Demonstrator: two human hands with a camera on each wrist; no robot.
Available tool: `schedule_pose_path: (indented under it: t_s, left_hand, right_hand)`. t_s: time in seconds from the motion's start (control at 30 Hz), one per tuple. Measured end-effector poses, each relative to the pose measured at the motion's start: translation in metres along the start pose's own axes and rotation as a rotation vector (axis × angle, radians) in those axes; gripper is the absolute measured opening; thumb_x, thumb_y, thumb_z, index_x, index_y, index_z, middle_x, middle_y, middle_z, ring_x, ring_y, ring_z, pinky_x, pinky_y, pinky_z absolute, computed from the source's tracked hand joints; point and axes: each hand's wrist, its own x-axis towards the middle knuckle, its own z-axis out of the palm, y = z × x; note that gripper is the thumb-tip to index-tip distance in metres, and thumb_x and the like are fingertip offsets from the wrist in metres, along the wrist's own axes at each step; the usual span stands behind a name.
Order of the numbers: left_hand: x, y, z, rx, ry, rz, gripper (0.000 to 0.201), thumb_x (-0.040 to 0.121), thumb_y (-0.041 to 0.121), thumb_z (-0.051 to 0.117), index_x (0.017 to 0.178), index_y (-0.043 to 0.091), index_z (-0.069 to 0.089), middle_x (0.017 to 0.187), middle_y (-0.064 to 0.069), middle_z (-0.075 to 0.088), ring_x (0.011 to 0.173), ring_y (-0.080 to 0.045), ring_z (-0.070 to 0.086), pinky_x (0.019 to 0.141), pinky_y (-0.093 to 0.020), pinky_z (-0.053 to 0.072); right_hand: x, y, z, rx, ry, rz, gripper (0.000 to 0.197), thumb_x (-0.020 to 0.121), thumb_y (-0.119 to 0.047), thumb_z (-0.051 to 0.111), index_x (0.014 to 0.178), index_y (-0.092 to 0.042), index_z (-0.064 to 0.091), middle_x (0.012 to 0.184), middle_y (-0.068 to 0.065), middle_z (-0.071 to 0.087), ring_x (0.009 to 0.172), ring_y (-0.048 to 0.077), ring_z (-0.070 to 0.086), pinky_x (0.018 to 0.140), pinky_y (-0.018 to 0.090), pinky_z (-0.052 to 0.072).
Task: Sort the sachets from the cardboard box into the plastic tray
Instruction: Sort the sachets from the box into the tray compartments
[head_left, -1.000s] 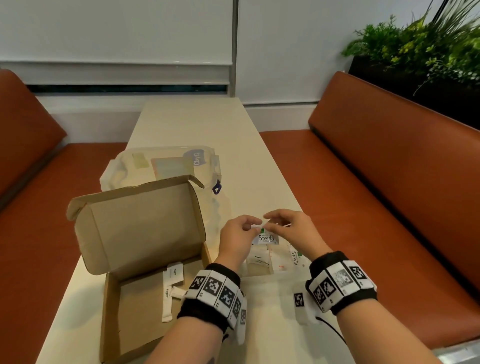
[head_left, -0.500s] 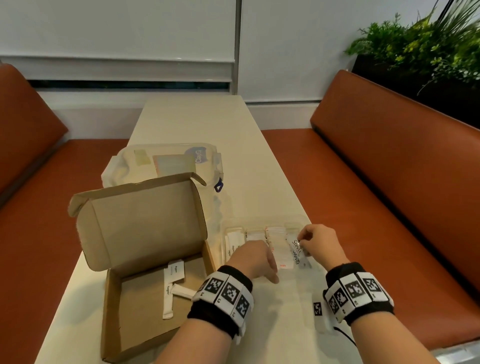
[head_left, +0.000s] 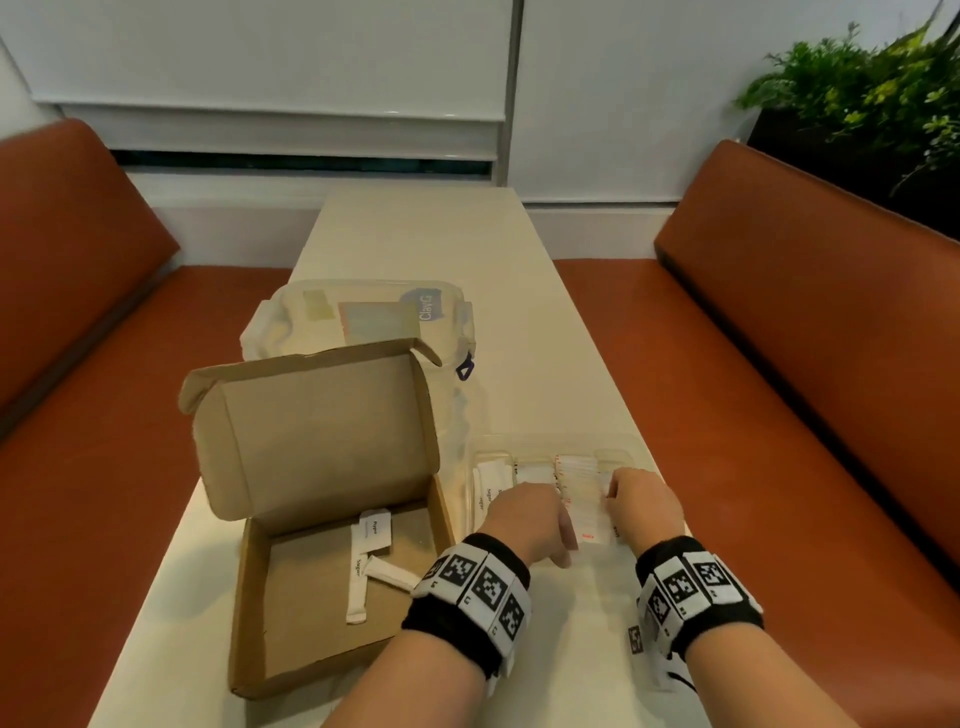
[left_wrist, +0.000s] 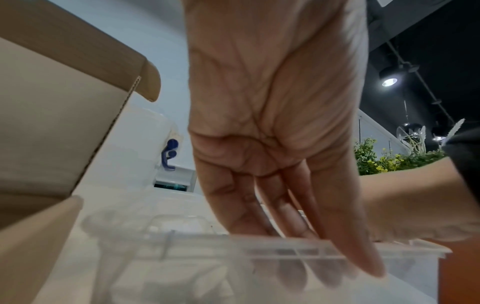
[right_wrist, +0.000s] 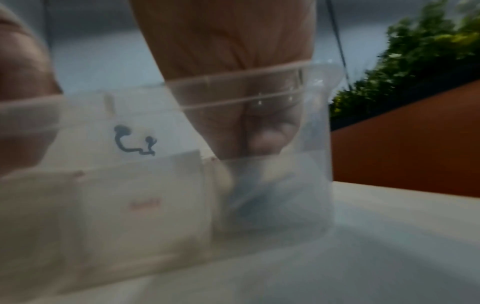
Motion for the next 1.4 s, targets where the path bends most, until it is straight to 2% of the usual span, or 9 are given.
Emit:
schedule_pose_path:
  t_s: [0.2, 0.33, 0.43, 0.6, 0.67, 0.83, 1.1, 1.2, 1.4]
  left_hand:
    - [-0.011, -0.006, 0.0, -0.202, 0.11, 0.009, 0.03, 0.08, 0.023, 0.074, 0.107, 0.01, 0.07, 0.113, -0.004, 0.066, 0.105, -0.02, 0.06, 0.093, -0.033, 0.047]
    - [-0.031, -0.03, -0.033, -0.363, 0.38, -0.133, 0.021, 0.089, 0.028, 0.062, 0.096, 0.01, 0.068, 0.101, -0.006, 0.068, 0.096, -0.02, 0.061, 0.086, -0.034, 0.051]
    - [-0.048, -0.064, -0.059, -0.252, 0.466, -0.383, 0.018, 0.092, 0.024, 0.056, 0.097, 0.009, 0.065, 0.099, -0.006, 0.066, 0.092, -0.022, 0.062, 0.076, -0.032, 0.051]
    - [-0.078, -0.115, -0.051, -0.091, 0.341, -0.767, 0.022, 0.093, 0.017, 0.052, 0.112, 0.01, 0.063, 0.117, -0.008, 0.062, 0.109, -0.024, 0.059, 0.082, -0.031, 0.046]
    - [-0.082, -0.125, -0.041, -0.11, 0.267, -0.797, 0.023, 0.093, 0.017, 0.055, 0.113, 0.009, 0.063, 0.119, -0.008, 0.062, 0.11, -0.025, 0.059, 0.083, -0.032, 0.046]
    - [-0.084, -0.129, -0.036, -0.128, 0.209, -0.797, 0.024, 0.09, 0.015, 0.059, 0.113, 0.007, 0.063, 0.119, -0.01, 0.062, 0.11, -0.026, 0.058, 0.083, -0.033, 0.044]
    - [-0.079, -0.125, -0.039, -0.086, 0.188, -0.886, 0.028, 0.099, 0.015, 0.041, 0.121, 0.012, 0.058, 0.127, -0.005, 0.057, 0.118, -0.021, 0.053, 0.09, -0.032, 0.04]
    - [-0.077, -0.126, -0.04, -0.108, 0.186, -0.88, 0.027, 0.099, 0.019, 0.042, 0.119, 0.012, 0.06, 0.124, -0.005, 0.059, 0.114, -0.021, 0.055, 0.078, -0.031, 0.035]
    - [-0.071, -0.129, -0.042, -0.048, 0.062, -0.876, 0.028, 0.094, 0.017, 0.056, 0.12, 0.008, 0.059, 0.124, -0.007, 0.059, 0.115, -0.022, 0.056, 0.077, -0.03, 0.039]
  right_hand:
    - [-0.006, -0.01, -0.013, -0.087, 0.046, 0.032, 0.019, 0.094, -0.011, 0.049, 0.101, -0.011, 0.067, 0.118, 0.01, 0.052, 0.082, 0.022, 0.062, 0.072, 0.03, 0.054]
    - [-0.025, -0.046, -0.029, 0.144, 0.214, -0.102, 0.019, 0.092, -0.016, 0.05, 0.093, -0.009, 0.067, 0.093, 0.006, 0.058, 0.071, 0.018, 0.051, 0.061, 0.027, 0.039]
    - [-0.047, -0.095, -0.032, 0.346, 0.205, -0.284, 0.013, 0.09, -0.021, 0.055, 0.084, -0.015, 0.065, 0.073, -0.002, 0.06, 0.066, 0.013, 0.053, 0.062, 0.026, 0.042]
    - [-0.072, -0.17, 0.0, 0.418, -0.092, -0.453, 0.012, 0.088, -0.016, 0.057, 0.085, -0.01, 0.067, 0.078, 0.001, 0.064, 0.078, 0.018, 0.06, 0.07, 0.026, 0.05]
    - [-0.073, -0.188, 0.018, 0.335, -0.175, -0.491, 0.018, 0.09, -0.011, 0.052, 0.093, -0.007, 0.069, 0.092, 0.009, 0.068, 0.088, 0.023, 0.063, 0.082, 0.033, 0.052]
    - [-0.07, -0.208, 0.041, 0.04, -0.262, -0.638, 0.026, 0.093, -0.006, 0.049, 0.115, -0.004, 0.063, 0.12, 0.014, 0.061, 0.111, 0.027, 0.058, 0.095, 0.034, 0.048]
    - [-0.073, -0.216, 0.046, -0.224, -0.247, -0.741, 0.02, 0.09, -0.01, 0.05, 0.101, -0.001, 0.063, 0.109, 0.017, 0.065, 0.099, 0.032, 0.063, 0.08, 0.038, 0.051]
    - [-0.069, -0.213, 0.044, -0.13, -0.197, -0.706, 0.021, 0.091, -0.01, 0.048, 0.103, -0.003, 0.064, 0.108, 0.016, 0.065, 0.098, 0.031, 0.063, 0.08, 0.036, 0.05]
    - [-0.067, -0.201, 0.024, 0.269, -0.185, -0.549, 0.024, 0.084, -0.015, 0.055, 0.105, -0.005, 0.062, 0.101, 0.016, 0.064, 0.097, 0.03, 0.06, 0.086, 0.038, 0.051]
